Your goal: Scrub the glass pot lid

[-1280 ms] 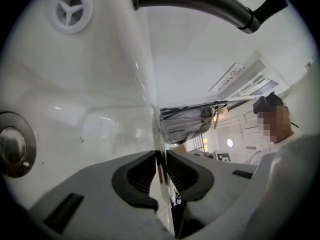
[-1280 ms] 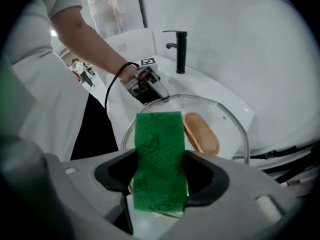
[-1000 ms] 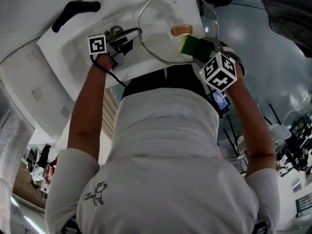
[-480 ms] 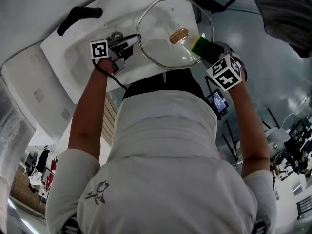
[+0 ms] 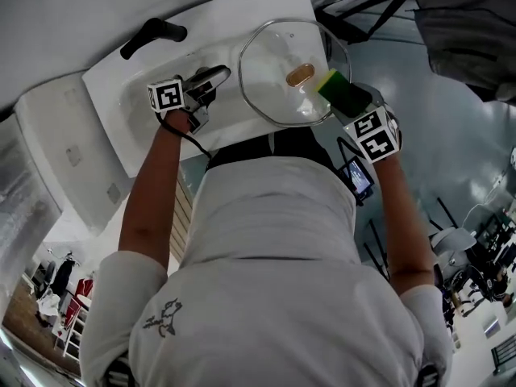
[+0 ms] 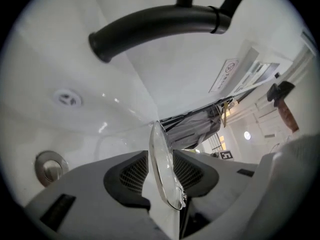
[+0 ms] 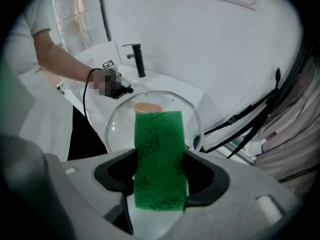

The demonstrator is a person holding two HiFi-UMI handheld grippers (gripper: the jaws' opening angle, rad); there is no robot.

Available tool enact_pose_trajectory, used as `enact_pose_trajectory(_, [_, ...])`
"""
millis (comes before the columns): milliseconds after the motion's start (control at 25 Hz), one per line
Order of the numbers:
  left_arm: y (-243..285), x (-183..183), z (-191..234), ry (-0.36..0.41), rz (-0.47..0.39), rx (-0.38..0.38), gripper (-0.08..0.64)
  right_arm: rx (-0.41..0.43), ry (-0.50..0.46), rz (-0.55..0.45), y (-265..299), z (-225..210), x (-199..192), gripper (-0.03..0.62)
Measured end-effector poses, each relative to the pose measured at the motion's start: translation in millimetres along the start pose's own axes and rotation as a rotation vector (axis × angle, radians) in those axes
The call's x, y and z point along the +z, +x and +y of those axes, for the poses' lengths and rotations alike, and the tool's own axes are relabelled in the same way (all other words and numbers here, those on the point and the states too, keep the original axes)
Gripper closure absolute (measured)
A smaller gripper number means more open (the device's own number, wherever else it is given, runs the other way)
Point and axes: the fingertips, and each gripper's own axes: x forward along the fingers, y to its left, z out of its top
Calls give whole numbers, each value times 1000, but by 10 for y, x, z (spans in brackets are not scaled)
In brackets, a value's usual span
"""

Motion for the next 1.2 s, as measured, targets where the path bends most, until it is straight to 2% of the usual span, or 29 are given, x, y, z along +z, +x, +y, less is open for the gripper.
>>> enact_pose_trajectory(160, [-235,227,-323,207,-19,82,410,-91,91,-147,-344,-187,240,299])
enact_pose_trajectory(400, [-424,370,-1362,462,-39,37,410,-147,161,-425,-1001,-118,816,299])
enact_pose_trajectory(520, [-468,515,-1940,608,-97,1,410,-156,163,-578,-1317,-28,1200,299])
enact_pose_trajectory(640, [-535,530,-2488,720,-166,-7,419,-156,164,-700,-1667,159,1466,299])
enact_pose_trajectory(720, [-590,497,-2786,767,-210,-10,442,-151,159,-757,-1854,302,1583,299])
enact_pose_trajectory(880, [-661,453,-3263,803,-269,-44,507,-145,128,-832,-2097,470,1745,299])
enact_pose_trajectory(1040, [-712,454,-3501,865,-291,-29,561,-152,91,-864,-2258,510,1799,299])
enact_pose_trajectory(1200, [-722,412,-3675,903,-309,-12,561,-160,70,-882,-2420,497,1726,299])
